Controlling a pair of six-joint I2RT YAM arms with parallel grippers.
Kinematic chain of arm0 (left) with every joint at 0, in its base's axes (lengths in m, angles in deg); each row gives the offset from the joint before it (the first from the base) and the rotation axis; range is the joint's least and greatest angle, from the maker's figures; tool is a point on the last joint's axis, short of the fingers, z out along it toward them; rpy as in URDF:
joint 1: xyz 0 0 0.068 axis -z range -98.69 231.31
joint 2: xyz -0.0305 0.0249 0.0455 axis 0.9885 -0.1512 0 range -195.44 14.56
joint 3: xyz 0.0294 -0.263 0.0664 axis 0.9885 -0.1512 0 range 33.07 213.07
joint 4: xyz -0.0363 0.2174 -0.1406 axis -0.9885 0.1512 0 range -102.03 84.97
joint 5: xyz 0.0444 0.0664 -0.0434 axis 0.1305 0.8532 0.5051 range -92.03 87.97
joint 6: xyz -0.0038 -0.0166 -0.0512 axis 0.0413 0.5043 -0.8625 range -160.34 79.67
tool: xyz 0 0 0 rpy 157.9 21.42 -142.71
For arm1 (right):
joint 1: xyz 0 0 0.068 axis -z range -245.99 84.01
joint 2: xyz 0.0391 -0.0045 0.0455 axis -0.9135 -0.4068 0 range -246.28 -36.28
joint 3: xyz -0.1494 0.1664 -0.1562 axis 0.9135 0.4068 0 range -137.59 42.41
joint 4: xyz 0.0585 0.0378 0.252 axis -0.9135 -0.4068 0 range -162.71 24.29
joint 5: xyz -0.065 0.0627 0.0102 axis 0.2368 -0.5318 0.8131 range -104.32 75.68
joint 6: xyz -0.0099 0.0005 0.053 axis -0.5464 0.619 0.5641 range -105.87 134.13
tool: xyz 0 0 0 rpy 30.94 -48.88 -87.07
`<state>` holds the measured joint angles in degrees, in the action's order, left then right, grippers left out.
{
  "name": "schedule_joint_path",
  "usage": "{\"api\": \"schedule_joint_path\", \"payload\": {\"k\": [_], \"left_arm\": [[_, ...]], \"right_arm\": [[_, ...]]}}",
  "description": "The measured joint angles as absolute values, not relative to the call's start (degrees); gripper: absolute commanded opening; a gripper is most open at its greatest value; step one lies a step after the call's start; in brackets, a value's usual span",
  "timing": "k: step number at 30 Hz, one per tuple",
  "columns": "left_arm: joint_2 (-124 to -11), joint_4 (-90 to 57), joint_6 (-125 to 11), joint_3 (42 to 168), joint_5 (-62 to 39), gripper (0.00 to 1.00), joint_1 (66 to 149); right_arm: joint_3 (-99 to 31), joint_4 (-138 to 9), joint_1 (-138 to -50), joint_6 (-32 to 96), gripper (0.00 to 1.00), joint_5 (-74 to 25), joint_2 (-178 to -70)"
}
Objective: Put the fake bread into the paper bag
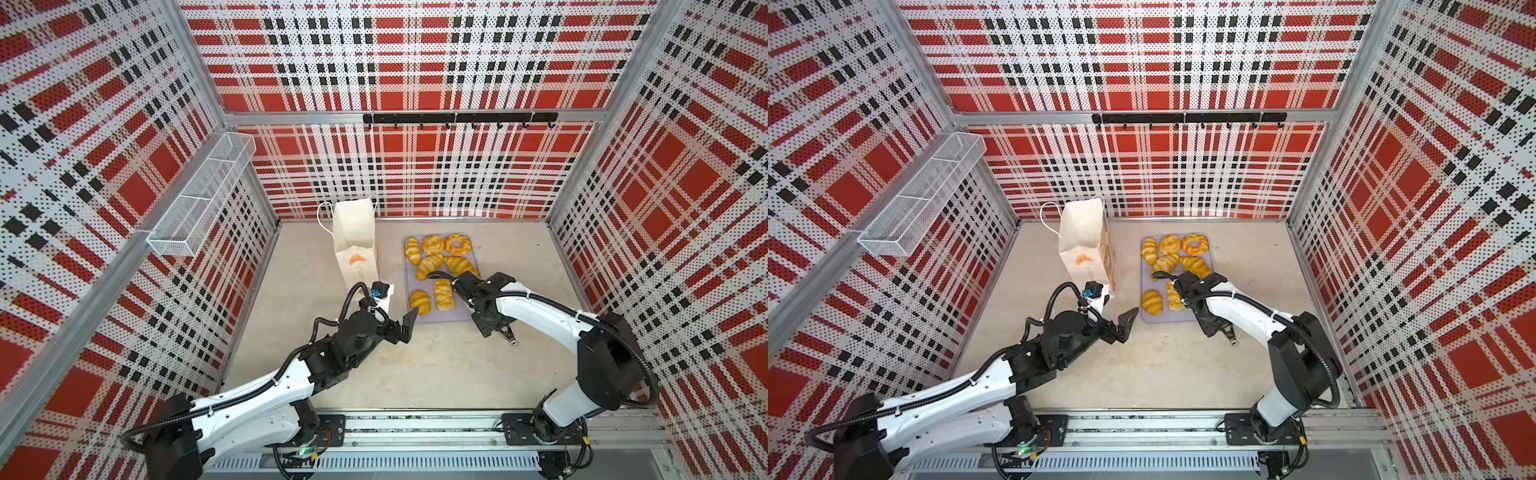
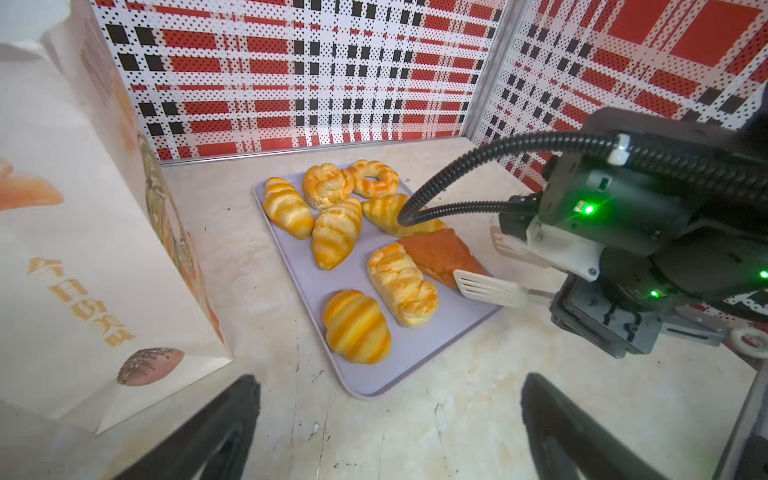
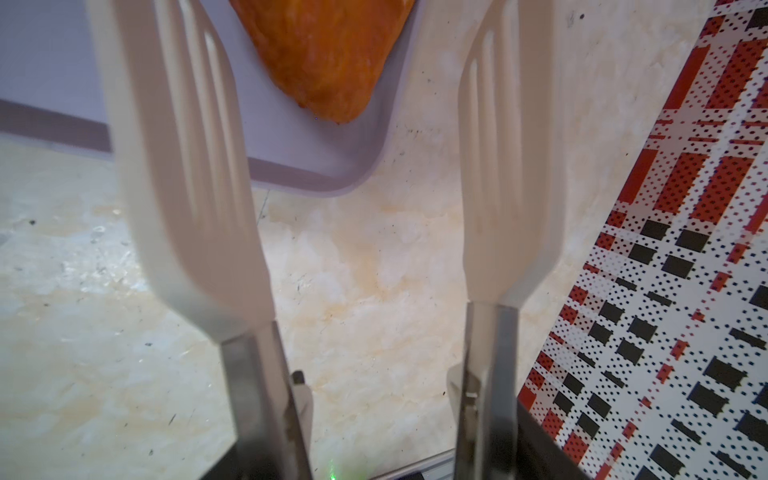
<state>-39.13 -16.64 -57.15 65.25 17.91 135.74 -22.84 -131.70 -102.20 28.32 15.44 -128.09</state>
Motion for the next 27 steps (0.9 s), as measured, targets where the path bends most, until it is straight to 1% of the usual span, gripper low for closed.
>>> {"api": "schedule_joint_path", "payload": {"k": [11, 15, 19, 21, 23, 27], "left_arm": [[-32.05, -9.34, -59.38, 64.81, 25.02, 0.99, 137.07], [-29.8, -0.9, -61.31, 66.85, 29.69, 0.99, 137.12], [-29.23, 9.57, -62.27, 74.3, 34.09, 0.99, 136.11], [-29.29, 14.01, -62.44, 78.98, 35.09, 0.99, 133.82], [-29.49, 17.61, -62.4, 82.98, 35.25, 0.99, 129.77], [-31.57, 23.23, -61.85, 88.88, 31.36, 1.0, 117.14]], "right_arm": [[-24.37, -132.12, -103.8, 28.78, 0.64, 17.32, -132.2], [-24.66, -132.14, -103.8, 28.78, 0.63, 17.76, -132.9], [-24.66, -132.07, -103.8, 28.76, 0.63, 17.82, -133.14], [-24.66, -132.05, -103.8, 28.74, 0.63, 17.84, -133.14], [-24.66, -131.94, -103.8, 28.72, 0.63, 17.84, -133.14], [-24.66, -131.59, -103.8, 28.43, 0.63, 17.82, -133.14]]}}
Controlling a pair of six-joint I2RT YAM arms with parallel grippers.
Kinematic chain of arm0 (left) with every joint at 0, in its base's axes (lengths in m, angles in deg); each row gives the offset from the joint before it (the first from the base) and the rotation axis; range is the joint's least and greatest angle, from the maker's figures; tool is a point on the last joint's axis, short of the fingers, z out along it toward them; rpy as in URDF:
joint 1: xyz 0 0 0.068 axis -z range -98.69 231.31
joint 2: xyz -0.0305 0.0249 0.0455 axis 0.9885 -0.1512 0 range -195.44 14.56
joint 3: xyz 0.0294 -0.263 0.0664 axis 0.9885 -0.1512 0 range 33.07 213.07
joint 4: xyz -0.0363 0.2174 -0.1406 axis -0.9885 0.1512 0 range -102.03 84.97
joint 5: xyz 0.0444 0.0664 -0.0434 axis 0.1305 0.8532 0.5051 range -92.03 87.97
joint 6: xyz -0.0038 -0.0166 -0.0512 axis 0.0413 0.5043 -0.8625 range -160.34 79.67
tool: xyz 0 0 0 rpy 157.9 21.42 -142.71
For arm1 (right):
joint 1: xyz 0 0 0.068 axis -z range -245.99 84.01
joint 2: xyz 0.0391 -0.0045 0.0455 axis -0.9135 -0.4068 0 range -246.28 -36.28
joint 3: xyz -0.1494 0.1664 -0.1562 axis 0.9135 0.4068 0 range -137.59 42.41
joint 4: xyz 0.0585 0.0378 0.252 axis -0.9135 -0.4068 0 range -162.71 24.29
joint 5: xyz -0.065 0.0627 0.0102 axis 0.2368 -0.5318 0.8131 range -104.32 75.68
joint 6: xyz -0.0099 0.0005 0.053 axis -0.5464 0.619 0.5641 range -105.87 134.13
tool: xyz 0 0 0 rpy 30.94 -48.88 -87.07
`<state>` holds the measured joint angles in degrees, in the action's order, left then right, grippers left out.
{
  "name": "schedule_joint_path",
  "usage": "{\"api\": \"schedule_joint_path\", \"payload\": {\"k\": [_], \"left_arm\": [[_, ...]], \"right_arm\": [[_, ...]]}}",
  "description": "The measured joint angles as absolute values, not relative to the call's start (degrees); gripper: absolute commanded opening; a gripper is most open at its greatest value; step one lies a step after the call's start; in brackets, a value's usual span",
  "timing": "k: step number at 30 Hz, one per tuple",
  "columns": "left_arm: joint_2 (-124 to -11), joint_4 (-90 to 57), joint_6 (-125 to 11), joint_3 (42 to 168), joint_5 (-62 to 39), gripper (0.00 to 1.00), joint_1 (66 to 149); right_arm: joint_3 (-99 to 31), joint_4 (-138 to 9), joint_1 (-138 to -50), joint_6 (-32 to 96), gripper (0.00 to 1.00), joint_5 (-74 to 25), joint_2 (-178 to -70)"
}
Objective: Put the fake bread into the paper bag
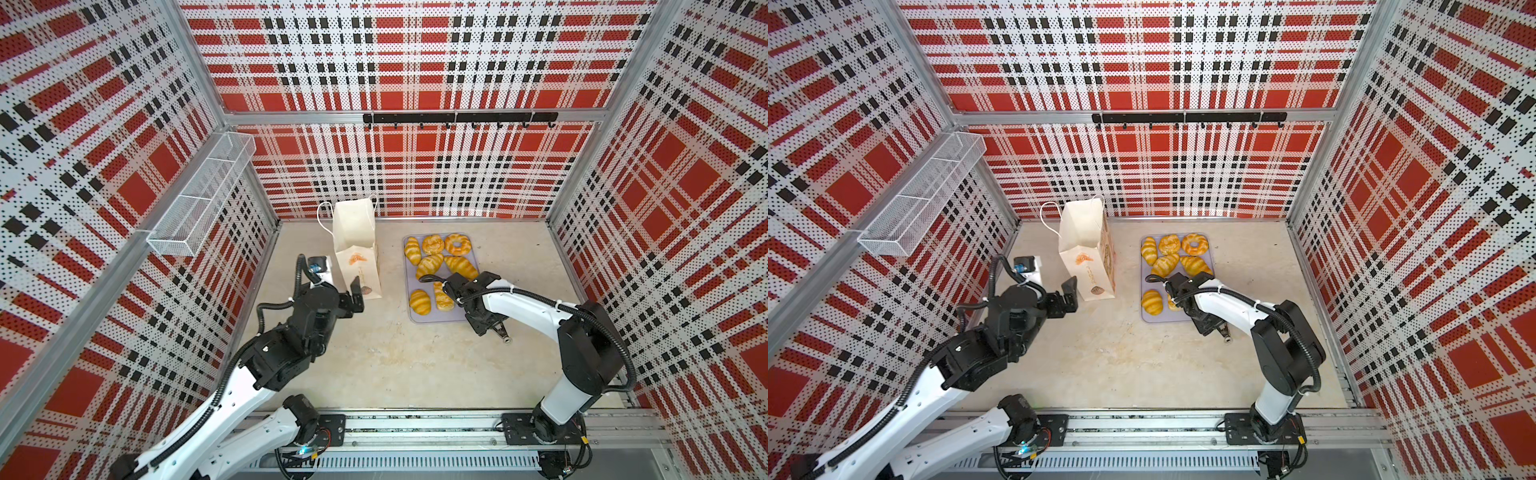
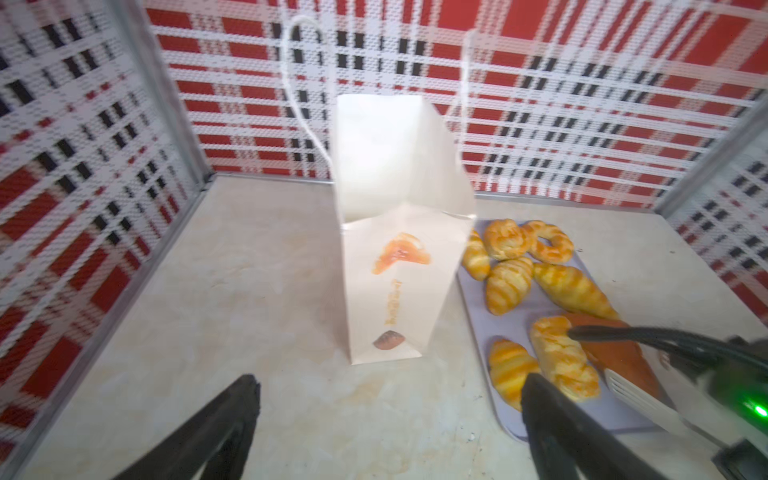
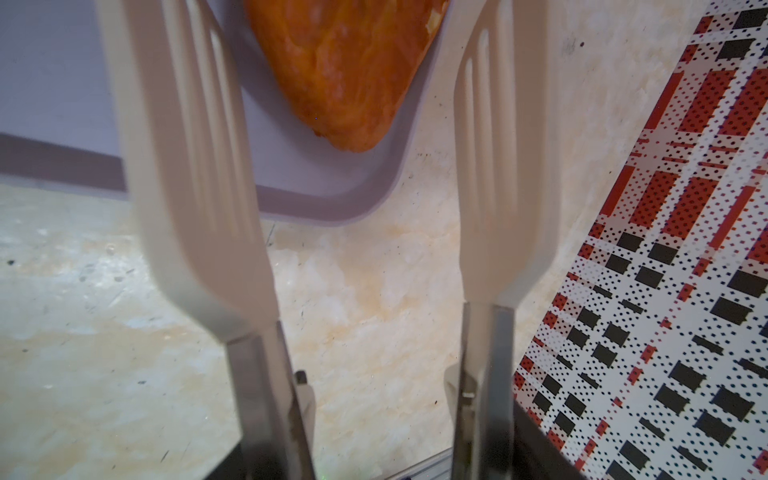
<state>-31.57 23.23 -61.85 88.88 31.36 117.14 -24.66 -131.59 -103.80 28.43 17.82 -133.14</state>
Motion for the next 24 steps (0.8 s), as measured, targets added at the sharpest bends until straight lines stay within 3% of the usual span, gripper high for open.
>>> {"api": "schedule_joint_path", "payload": {"k": [4, 7, 15, 24], "left_arm": [[-35.78, 25.57, -61.0, 92.31, 22.81, 1.0, 104.68], [-40.02, 25.96, -60.37, 94.15, 16.91, 1.0, 100.0], [-50.34, 24.94, -59.62, 101.23, 6.55, 0.97, 93.69], [-58.52, 24.39, -59.93, 106.47, 0.54, 0.83, 90.32]], "right_arm": [[-24.66, -131.42, -103.8, 27.91, 0.63, 17.78, -133.14], [-24.66, -131.33, -103.8, 27.49, 0.63, 17.8, -133.14], [-24.64, -130.92, -103.8, 27.21, 0.63, 17.71, -133.14], [-24.59, -130.78, -103.8, 26.99, 0.63, 17.71, -133.12]]}}
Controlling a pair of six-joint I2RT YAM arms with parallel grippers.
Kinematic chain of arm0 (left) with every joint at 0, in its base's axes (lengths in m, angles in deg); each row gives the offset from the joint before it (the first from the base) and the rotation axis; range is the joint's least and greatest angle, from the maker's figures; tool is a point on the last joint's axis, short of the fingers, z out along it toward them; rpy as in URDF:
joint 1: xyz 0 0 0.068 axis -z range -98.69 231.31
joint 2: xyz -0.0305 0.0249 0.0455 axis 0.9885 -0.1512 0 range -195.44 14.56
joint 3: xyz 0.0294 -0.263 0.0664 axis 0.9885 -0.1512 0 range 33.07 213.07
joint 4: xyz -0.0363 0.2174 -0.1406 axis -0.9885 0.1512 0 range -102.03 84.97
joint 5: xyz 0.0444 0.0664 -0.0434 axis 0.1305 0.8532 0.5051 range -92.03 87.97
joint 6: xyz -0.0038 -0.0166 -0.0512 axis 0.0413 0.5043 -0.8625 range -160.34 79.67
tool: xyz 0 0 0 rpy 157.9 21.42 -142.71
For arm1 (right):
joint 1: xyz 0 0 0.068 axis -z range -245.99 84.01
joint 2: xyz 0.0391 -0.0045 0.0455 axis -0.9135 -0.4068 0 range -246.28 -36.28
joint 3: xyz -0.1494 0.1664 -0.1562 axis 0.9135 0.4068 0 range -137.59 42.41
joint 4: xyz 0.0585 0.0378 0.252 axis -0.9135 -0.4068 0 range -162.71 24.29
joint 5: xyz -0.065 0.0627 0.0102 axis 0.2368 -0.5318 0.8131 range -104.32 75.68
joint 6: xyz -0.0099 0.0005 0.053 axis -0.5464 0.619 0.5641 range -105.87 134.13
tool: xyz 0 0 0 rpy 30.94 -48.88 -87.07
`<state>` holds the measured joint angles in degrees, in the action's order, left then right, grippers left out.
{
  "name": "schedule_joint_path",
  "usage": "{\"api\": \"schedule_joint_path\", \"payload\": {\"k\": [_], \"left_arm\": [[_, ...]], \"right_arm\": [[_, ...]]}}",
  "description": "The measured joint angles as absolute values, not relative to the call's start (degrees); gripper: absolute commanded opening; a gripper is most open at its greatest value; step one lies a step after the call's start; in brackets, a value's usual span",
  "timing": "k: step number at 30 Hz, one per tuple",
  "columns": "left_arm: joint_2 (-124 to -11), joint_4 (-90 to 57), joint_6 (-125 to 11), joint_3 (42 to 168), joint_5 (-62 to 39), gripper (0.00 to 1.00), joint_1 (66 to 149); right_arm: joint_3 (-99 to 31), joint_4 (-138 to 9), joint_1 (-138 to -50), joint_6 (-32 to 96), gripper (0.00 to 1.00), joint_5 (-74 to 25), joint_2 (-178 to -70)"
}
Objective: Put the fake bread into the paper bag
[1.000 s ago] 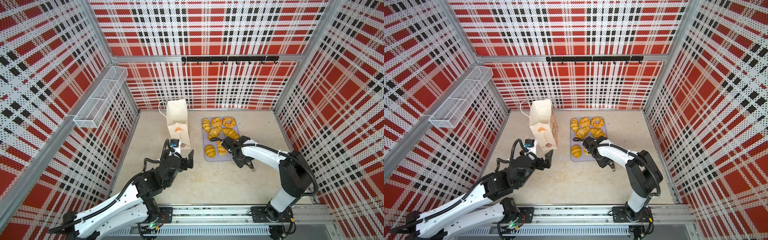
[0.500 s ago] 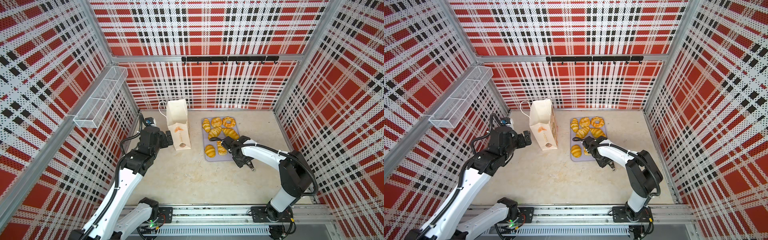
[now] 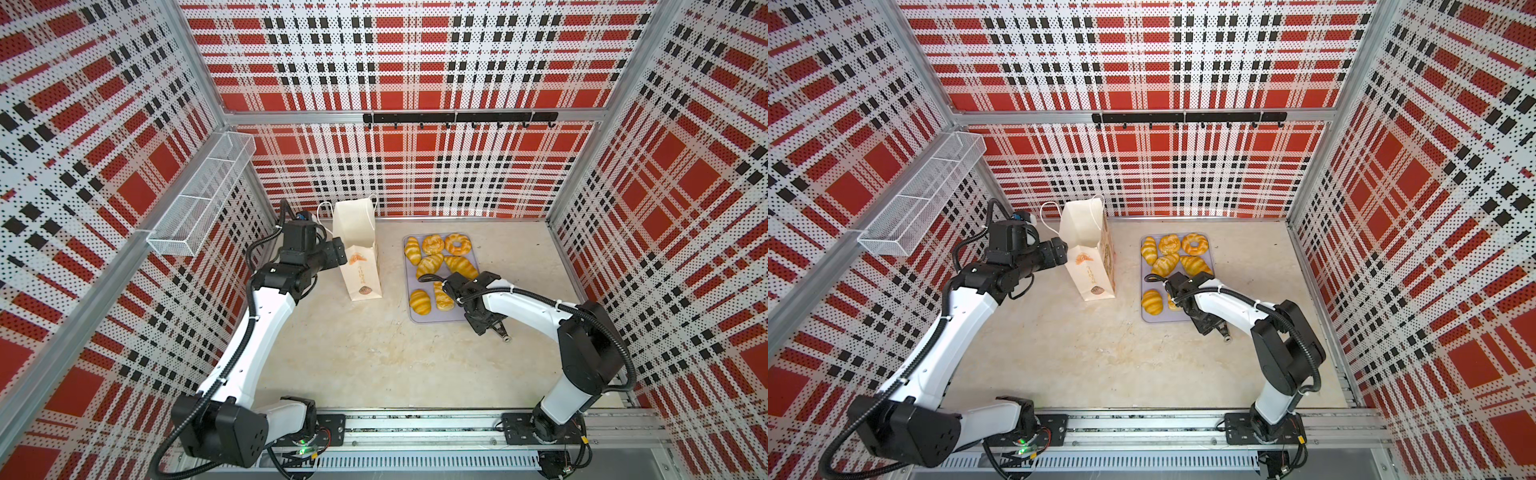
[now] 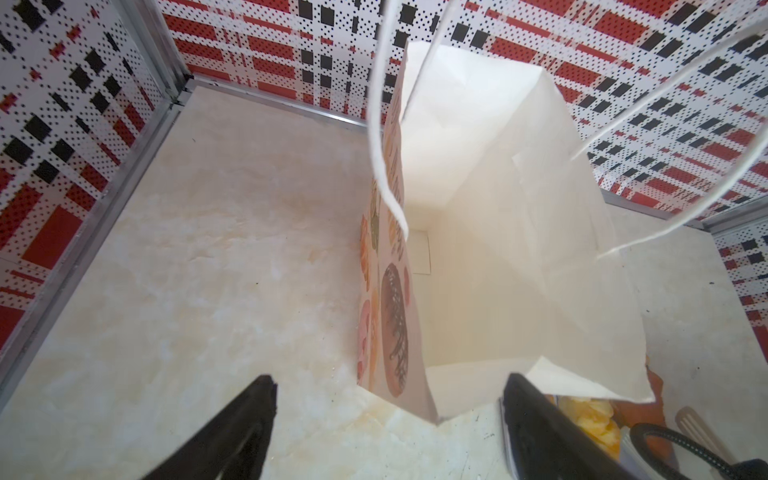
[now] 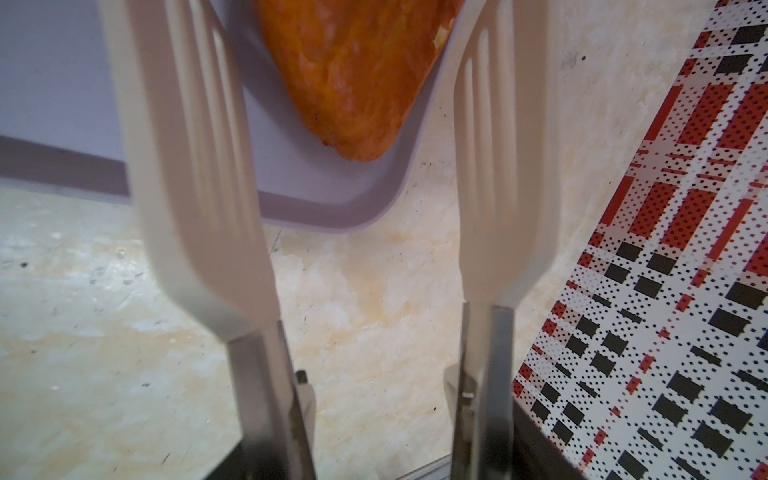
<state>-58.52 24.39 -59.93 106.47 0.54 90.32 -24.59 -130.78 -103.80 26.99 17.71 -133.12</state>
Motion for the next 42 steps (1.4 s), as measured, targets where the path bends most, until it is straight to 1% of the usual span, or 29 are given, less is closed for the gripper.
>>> {"api": "schedule_joint_path", "payload": {"k": [8, 18, 21, 24, 28, 32, 35, 42], "left_arm": [[-62.78, 23.91, -60.72, 108.31, -1.8, 0.66, 90.34], [-65.27, 23.1, -61.96, 110.65, -2.76, 0.65, 90.76], [-65.34, 23.14, -62.09, 110.69, -2.89, 0.62, 90.76], [-65.82, 23.14, -62.36, 111.28, -3.11, 0.55, 90.78], [-66.47, 23.12, -62.66, 111.37, -3.16, 0.41, 90.93], [-67.28, 23.28, -62.81, 111.87, -3.2, 0.34, 91.65], [-67.89, 23.19, -62.86, 112.64, -3.33, 0.31, 92.75], [-68.33, 23.14, -63.62, 112.86, -3.83, 0.3, 95.0]], "right_arm": [[-24.44, -130.39, -103.8, 26.97, 0.63, 17.71, -132.99], [-23.19, -130.13, -103.8, 26.99, 0.63, 17.71, -132.4], [-23.04, -130.15, -103.8, 27.01, 0.63, 17.73, -131.67], [-23.04, -130.13, -103.8, 27.01, 0.63, 17.73, -131.52], [-23.04, -130.13, -103.8, 27.01, 0.63, 17.73, -131.5], [-23.0, -130.13, -103.8, 27.01, 0.63, 17.73, -131.5], [-22.87, -130.11, -103.8, 27.04, 0.63, 17.73, -131.5], [-22.32, -129.98, -103.8, 27.06, 0.61, 17.73, -130.93]]}}
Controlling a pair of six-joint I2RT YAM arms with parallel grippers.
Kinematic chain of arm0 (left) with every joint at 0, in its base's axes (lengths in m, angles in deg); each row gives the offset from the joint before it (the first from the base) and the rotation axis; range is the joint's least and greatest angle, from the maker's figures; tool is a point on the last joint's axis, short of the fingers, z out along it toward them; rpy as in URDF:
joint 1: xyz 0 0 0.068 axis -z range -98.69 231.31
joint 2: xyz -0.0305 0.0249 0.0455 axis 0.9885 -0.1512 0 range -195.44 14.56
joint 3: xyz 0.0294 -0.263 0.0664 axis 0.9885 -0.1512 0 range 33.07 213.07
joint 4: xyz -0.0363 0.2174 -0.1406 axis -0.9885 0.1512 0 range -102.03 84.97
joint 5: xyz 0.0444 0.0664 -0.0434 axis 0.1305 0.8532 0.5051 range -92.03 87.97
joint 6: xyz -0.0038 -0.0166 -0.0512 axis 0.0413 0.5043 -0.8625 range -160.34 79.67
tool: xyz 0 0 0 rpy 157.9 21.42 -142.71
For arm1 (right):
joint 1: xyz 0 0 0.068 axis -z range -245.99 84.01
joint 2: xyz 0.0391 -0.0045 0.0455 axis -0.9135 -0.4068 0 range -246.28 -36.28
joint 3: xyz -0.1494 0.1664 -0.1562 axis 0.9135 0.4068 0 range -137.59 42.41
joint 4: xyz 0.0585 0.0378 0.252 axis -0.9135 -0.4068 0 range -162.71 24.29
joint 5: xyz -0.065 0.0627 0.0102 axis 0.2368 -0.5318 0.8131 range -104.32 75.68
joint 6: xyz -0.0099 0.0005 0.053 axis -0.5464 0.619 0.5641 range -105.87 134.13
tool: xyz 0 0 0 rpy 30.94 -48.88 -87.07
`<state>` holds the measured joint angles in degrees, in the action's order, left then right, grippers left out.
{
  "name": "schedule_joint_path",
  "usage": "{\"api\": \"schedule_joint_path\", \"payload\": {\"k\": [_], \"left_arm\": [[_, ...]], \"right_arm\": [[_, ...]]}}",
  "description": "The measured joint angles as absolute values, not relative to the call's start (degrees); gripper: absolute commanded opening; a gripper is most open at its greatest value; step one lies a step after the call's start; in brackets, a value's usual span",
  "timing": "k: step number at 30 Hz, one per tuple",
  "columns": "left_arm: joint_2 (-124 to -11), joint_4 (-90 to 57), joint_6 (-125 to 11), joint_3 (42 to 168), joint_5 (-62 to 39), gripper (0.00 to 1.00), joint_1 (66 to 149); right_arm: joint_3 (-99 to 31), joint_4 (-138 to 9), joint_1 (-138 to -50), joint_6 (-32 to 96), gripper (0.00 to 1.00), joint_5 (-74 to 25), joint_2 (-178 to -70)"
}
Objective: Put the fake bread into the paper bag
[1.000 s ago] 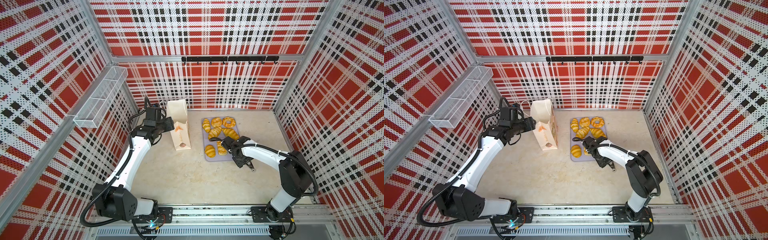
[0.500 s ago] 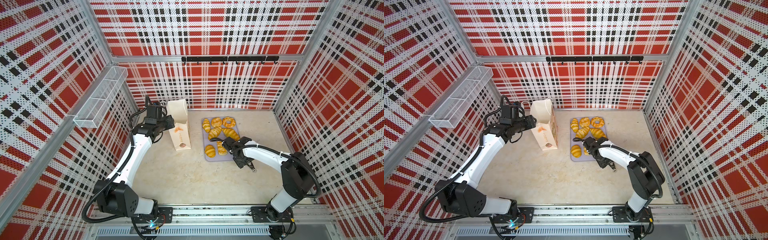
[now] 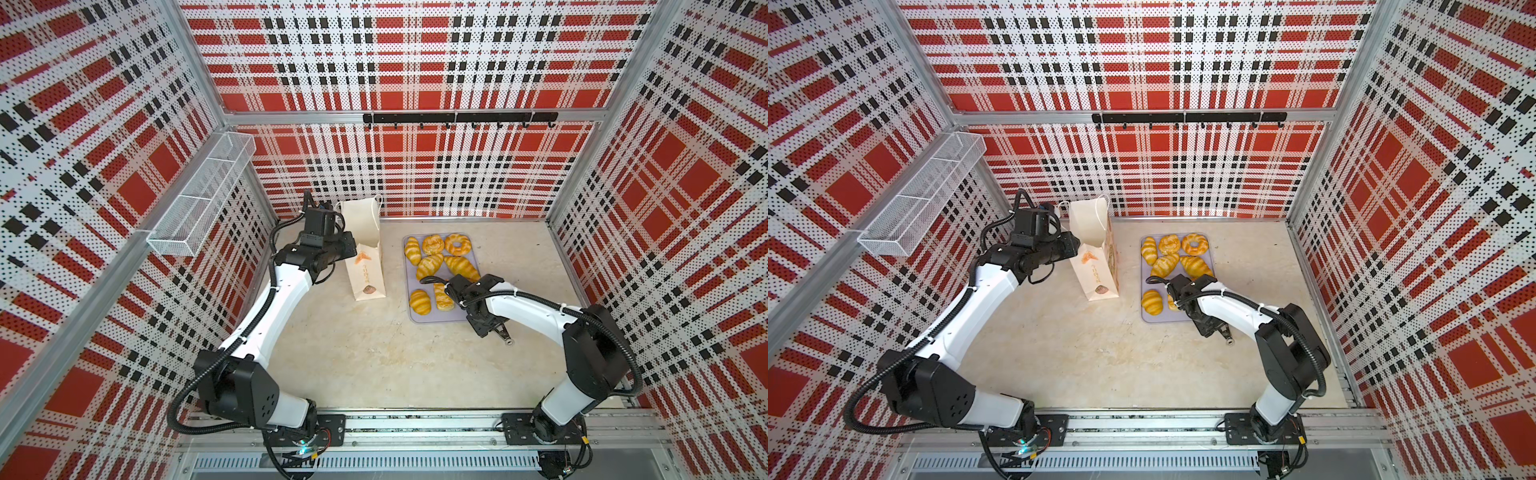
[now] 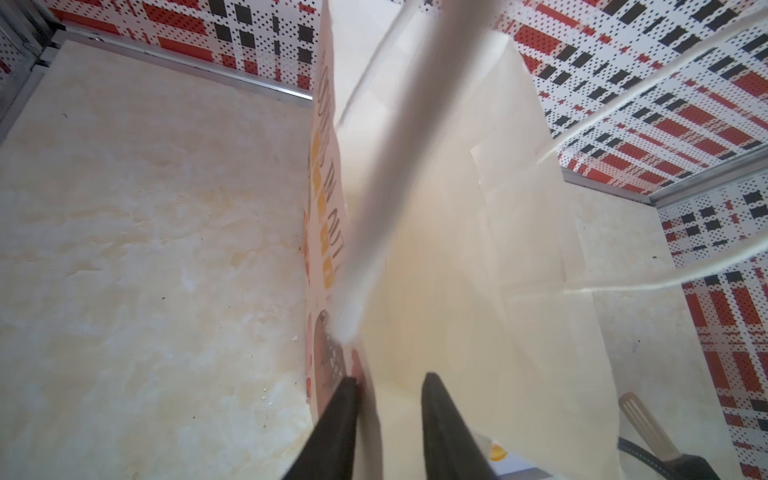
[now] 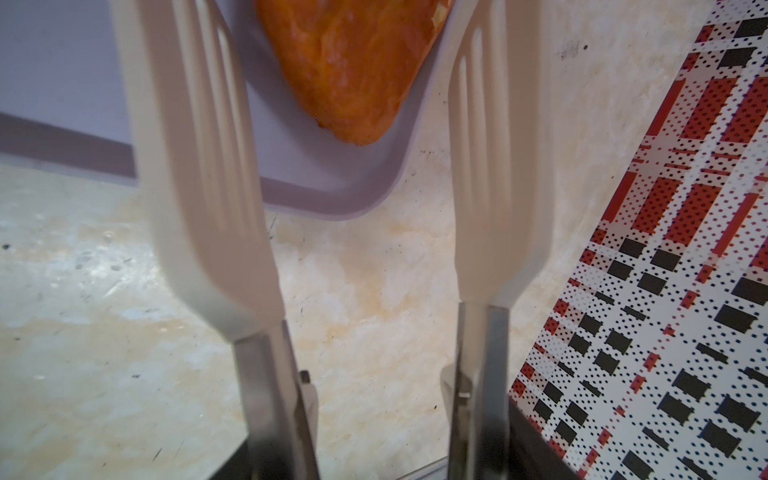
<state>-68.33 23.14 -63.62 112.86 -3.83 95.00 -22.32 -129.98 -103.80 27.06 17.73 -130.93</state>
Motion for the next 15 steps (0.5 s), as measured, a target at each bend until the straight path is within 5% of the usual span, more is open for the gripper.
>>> {"api": "schedule_joint_path", "payload": {"k": [5, 15], "left_arm": [[-68.33, 23.1, -64.5, 112.86, -4.42, 0.32, 96.18], [-66.08, 22.58, -66.6, 111.33, -4.6, 0.54, 96.79]], "right_arm": [[-22.28, -129.91, -103.8, 27.04, 0.61, 17.8, -130.25], [-21.55, -129.78, -103.8, 27.01, 0.61, 17.93, -130.21]]}}
